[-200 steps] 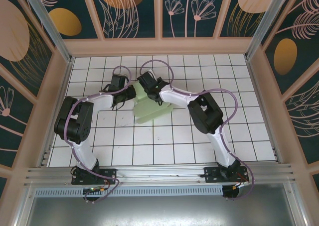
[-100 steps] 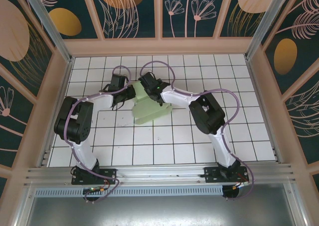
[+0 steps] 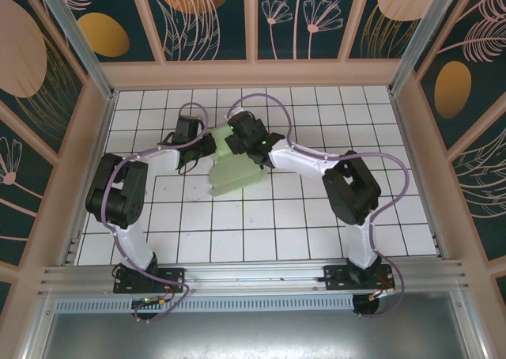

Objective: Fold the paper box

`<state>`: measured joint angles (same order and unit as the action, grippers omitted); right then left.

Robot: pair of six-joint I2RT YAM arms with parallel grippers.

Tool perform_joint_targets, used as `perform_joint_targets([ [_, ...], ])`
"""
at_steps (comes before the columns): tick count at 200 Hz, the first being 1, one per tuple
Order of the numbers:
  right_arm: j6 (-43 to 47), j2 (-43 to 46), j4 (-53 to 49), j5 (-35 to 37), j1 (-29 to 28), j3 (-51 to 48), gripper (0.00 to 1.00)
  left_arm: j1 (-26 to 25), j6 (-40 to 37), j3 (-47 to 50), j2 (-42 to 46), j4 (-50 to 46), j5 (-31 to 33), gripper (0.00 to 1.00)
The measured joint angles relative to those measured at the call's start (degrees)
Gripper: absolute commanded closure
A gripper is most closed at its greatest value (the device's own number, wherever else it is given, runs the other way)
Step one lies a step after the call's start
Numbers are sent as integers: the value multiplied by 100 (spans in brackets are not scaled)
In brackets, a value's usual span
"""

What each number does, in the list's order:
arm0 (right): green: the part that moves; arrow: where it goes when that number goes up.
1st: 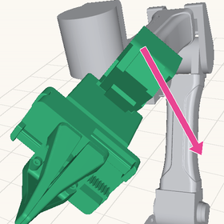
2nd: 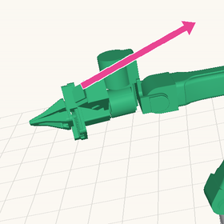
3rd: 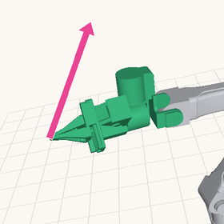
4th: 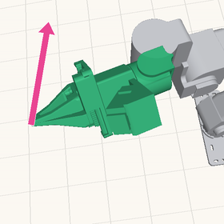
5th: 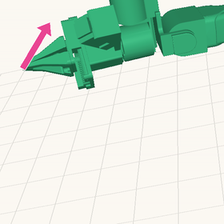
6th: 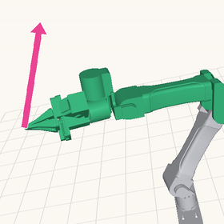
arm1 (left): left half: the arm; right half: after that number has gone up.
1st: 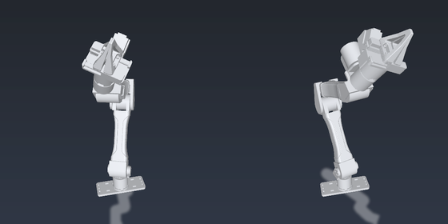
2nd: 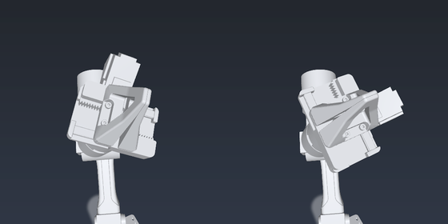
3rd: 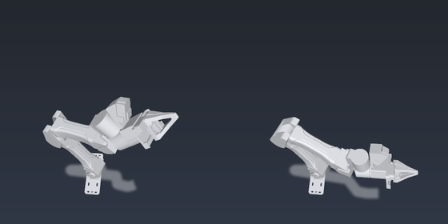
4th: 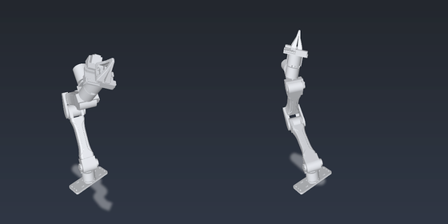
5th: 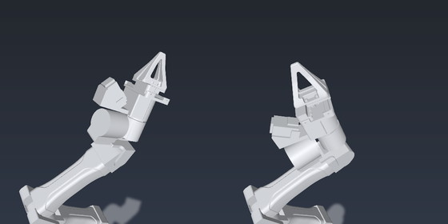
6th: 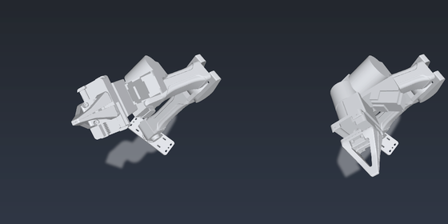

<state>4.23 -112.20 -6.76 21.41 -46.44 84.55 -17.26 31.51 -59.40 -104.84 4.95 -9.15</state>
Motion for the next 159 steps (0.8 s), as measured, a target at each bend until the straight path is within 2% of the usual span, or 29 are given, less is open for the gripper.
perform_joint_targets([
  [18, -111, 374, 227, -562, 127, -306, 20, 0, 0, -2, 0, 2, -70, 100],
  [35, -227, 640, 319, -1388, 393, -481, 20, 0, -2, -2, 0, 52, -144, 100],
  [64, -417, 925, 494, -3018, 1078, -730, 19, 0, -24, -2, 0, 210, -352, 100],
  [95, -483, 1213, 640, -4415, 1843, -1237, 18, 0, -114, 37, 2, 437, -610, 100],
  [120, -415, 1274, 640, -5213, 2199, -1377, 18, 0, -157, 103, 2, 658, -861, 100],
  [159, -214, 1274, 623, -5908, 2273, -1384, 18, 0, -216, 188, 31, 933, -1187, 100],
])
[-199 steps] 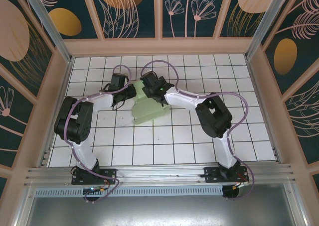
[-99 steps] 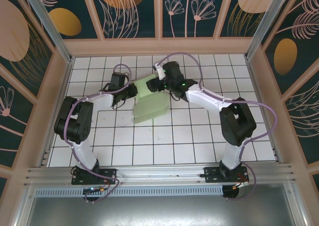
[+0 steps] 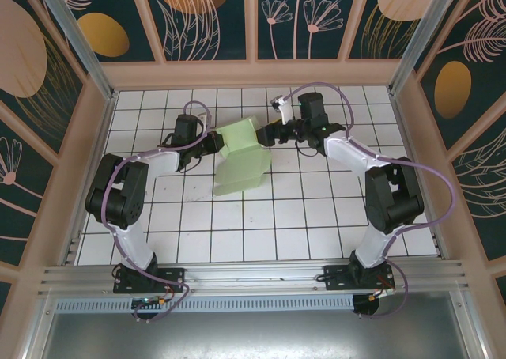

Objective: Fold the paper box

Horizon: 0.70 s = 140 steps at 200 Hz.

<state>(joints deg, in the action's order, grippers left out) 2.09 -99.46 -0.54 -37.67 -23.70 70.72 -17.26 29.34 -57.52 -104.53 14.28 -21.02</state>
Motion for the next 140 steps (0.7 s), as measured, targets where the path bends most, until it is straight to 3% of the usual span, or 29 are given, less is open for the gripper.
perform_joint_targets([
  [90, 205, -413, -315, -553, 11, 490, 34, 0, -44, 33, 48, 225, -326, 100],
  [140, 267, -485, -459, -428, 9, 562, 53, 0, -52, 33, 57, 223, -369, 100],
])
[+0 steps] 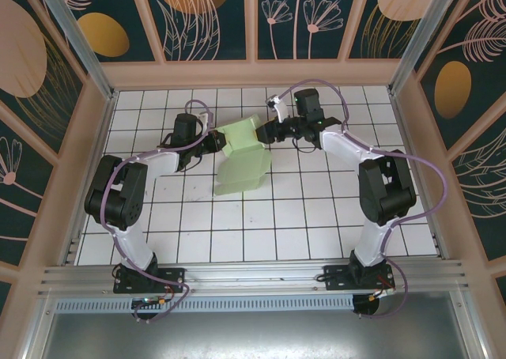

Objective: Fold the paper box

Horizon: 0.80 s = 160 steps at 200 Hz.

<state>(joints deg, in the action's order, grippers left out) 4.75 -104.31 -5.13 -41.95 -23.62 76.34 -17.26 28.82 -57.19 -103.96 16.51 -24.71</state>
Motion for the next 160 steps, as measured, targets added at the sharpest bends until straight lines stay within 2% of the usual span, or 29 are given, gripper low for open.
perform_joint_targets([
  [52, 92, -7, -35, 205, -44, 13, 58, 0, -13, 0, 0, -9, 4, 100],
  [71, 94, -7, -35, 284, -74, 15, 65, 0, -13, 0, 0, -26, 11, 100],
  [83, 96, -7, -35, 317, -87, 15, 66, 0, -13, 0, 0, -35, 24, 100],
  [94, 94, -7, -35, 341, -103, 15, 63, 0, -11, 0, 0, -44, 31, 100],
  [112, 103, -7, -33, 354, -114, 17, 47, 0, -13, 0, 0, -48, 46, 100],
  [138, 127, -11, -37, 400, -142, 17, 38, 0, -13, 0, 0, -42, 2, 100],
  [149, 127, -11, -44, 420, -146, 17, 39, 0, -13, 0, 0, -42, -4, 100],
  [160, 131, -11, -46, 431, -146, 17, 49, 0, -13, 0, 0, -42, -17, 100],
])
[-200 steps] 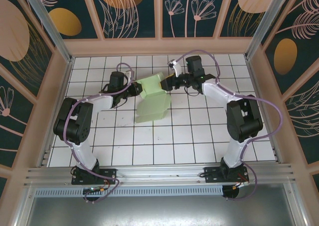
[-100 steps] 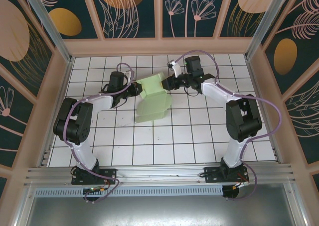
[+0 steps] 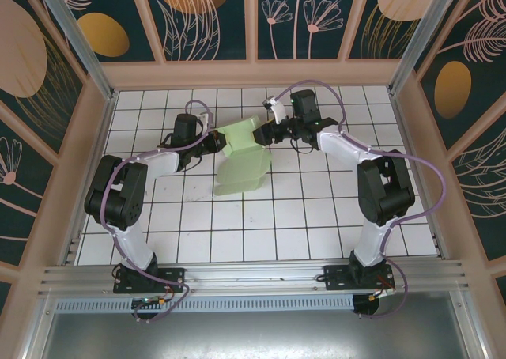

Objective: Fold the paper box

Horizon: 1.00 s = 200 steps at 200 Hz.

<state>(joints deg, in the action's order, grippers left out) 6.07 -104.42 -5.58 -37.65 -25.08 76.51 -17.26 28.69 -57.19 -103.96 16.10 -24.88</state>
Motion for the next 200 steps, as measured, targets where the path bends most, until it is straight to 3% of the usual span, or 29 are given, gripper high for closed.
perform_joint_targets([
  [19, 35, 0, -15, 15, 0, 0, 64, 0, -2, 0, 0, -2, 4, 100],
  [35, 76, 0, -26, 20, 0, 0, 65, 0, -4, 0, 0, -7, 2, 100],
  [45, 90, 0, -26, 24, 0, 0, 61, 0, -4, 0, 0, -4, 4, 100],
  [91, 48, 0, -13, 133, -4, -7, 22, 0, -2, 0, 0, -2, -2, 100],
  [104, 17, 4, 31, 214, -4, -31, 16, 0, -4, 0, 0, -4, 2, 100],
  [200, -63, 476, 433, 205, 76, -518, 17, 0, -4, 0, 0, -4, 0, 100],
])
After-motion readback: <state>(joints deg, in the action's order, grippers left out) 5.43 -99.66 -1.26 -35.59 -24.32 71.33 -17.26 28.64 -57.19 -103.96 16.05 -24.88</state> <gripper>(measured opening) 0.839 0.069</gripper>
